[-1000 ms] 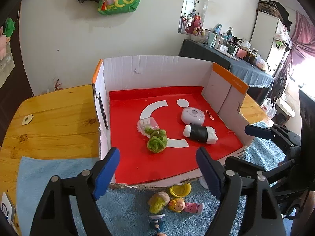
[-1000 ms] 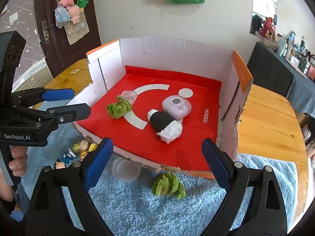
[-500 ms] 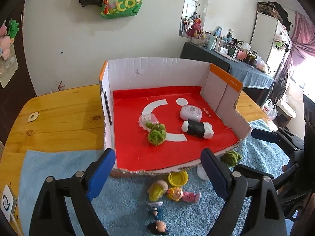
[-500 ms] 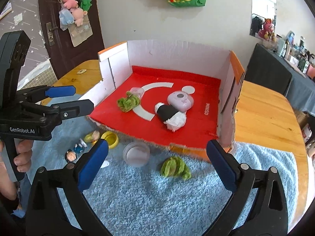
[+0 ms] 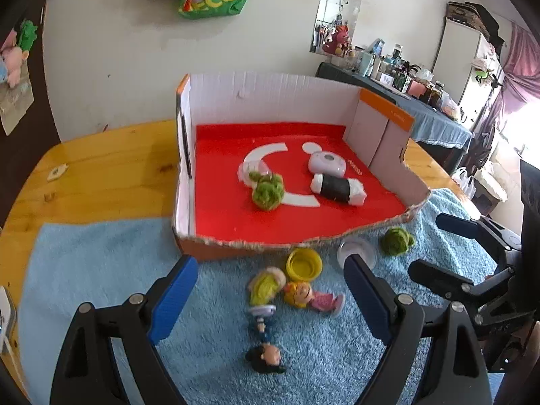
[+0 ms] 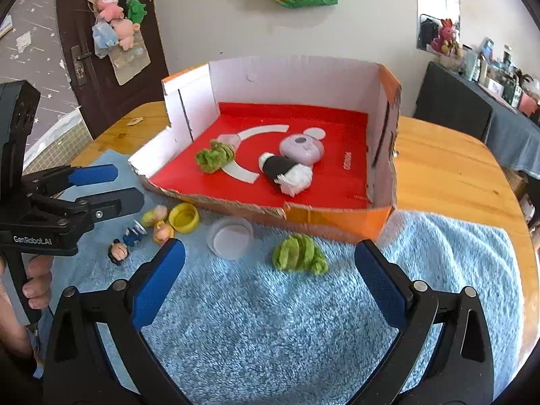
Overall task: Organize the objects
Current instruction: 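Withdraw both open grippers out of the box back over the towel, then grasp the green yarn toy with the right gripper while the left grasps a blue-clothed figurine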
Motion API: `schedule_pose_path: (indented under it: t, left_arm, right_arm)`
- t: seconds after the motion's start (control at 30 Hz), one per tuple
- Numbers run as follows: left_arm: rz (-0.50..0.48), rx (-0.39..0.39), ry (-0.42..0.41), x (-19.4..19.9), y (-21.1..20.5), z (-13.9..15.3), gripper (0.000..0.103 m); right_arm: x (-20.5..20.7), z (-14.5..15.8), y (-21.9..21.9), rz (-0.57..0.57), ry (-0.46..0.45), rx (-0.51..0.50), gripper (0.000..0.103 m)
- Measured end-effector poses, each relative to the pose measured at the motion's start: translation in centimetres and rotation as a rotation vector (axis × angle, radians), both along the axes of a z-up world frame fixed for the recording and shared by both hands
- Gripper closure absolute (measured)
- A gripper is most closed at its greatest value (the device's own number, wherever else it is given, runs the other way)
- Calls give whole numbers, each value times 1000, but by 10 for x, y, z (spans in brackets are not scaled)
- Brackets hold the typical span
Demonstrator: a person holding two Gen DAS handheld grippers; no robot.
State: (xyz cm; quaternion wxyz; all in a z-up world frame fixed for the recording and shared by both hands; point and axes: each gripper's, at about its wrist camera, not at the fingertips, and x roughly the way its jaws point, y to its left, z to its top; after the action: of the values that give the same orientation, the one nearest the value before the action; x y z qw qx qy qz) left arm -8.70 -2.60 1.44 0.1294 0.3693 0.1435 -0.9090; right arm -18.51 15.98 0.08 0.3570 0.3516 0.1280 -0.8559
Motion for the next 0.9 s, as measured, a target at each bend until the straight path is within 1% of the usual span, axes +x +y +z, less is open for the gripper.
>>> schedule_pose_path:
  t: [0.17, 0.33, 0.83, 0.87, 0.9]
  left_arm:
    - [20, 15, -24, 6, -2, -14, 13]
    - [22, 22, -37, 8, -1, -21, 13]
    - [5, 38, -62, 12, 4, -32, 13]
    - [1, 44, -63, 12, 4, -33, 15]
    - [0, 47, -65, 12, 4, -34, 19]
  right_arm:
    - [-2, -10, 4, -27, -14, 2, 1]
    - [-3, -17, 6, -36, -24, 10, 0]
    - [-10, -26, 9, -59, -53, 37, 1]
    - [-11, -26, 9, -60, -58, 38, 1]
    - [-12, -26, 9, -62, -60, 39, 1]
